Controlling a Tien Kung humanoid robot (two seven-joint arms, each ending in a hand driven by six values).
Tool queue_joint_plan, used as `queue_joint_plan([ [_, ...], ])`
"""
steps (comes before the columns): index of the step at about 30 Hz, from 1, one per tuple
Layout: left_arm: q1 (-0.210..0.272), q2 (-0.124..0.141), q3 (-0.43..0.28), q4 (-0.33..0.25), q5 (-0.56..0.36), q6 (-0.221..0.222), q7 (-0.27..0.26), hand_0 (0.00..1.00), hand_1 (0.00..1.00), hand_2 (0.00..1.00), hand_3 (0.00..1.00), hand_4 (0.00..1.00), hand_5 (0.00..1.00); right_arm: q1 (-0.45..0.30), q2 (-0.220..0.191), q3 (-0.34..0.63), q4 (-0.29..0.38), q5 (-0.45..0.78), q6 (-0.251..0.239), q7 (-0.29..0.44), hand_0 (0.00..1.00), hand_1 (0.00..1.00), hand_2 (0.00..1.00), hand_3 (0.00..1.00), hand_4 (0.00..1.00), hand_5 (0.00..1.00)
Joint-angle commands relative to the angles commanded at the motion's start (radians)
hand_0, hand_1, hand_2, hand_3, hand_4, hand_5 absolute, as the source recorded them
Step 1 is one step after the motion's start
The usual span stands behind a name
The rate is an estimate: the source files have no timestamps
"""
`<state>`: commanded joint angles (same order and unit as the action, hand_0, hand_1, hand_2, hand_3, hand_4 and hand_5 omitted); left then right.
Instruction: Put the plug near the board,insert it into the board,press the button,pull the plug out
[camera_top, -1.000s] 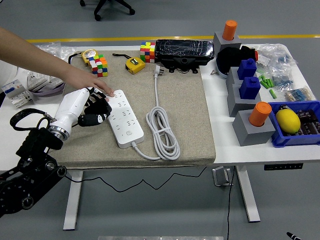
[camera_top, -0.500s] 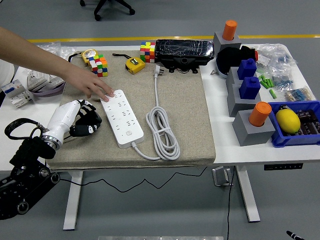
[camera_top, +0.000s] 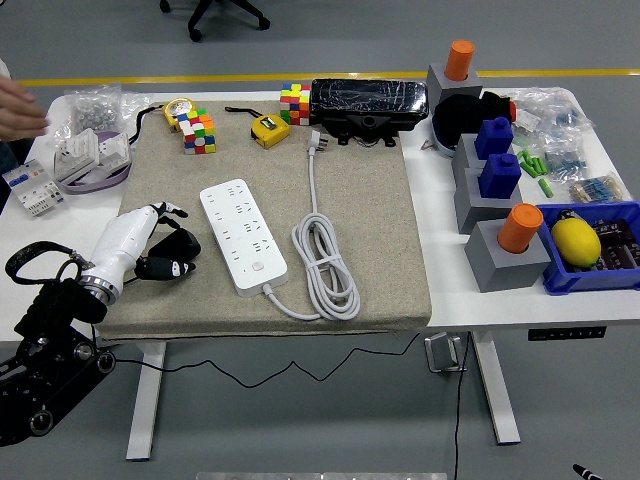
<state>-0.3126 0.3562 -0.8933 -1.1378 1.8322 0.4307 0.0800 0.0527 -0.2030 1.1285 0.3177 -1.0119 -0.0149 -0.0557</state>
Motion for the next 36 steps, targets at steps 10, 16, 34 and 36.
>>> queue_joint_plan([
  [10, 0.045, -0.003, -0.076, -0.078, -0.236, 0.144, -0.198, 0.718, 0.743, 0.726, 0.751, 0.993, 0.357, -0.007, 0.007, 0.002, -0.012, 0.004, 0.000, 0.001, 0.654, 0.646, 0.626, 0.555, 0.985, 0.553],
  [16, 0.085, -0.018, -0.172, -0.143, -0.334, 0.151, -0.237, 0.706, 0.691, 0.668, 0.663, 0.906, 0.322, -0.007, 0.007, 0.004, -0.017, 0.002, -0.002, 0.002, 0.652, 0.646, 0.627, 0.556, 0.984, 0.552],
  [34, 0.136, -0.028, -0.344, -0.195, -0.348, 0.124, -0.232, 0.685, 0.661, 0.606, 0.618, 0.853, 0.296, 0.002, 0.014, 0.037, -0.037, -0.014, 0.001, 0.000, 0.652, 0.646, 0.629, 0.557, 0.983, 0.550],
  [36, 0.137, -0.025, -0.340, -0.199, -0.350, 0.122, -0.230, 0.685, 0.661, 0.606, 0.618, 0.853, 0.296, 0.003, 0.014, 0.040, -0.038, -0.017, 0.001, 0.000, 0.652, 0.646, 0.629, 0.557, 0.983, 0.550],
])
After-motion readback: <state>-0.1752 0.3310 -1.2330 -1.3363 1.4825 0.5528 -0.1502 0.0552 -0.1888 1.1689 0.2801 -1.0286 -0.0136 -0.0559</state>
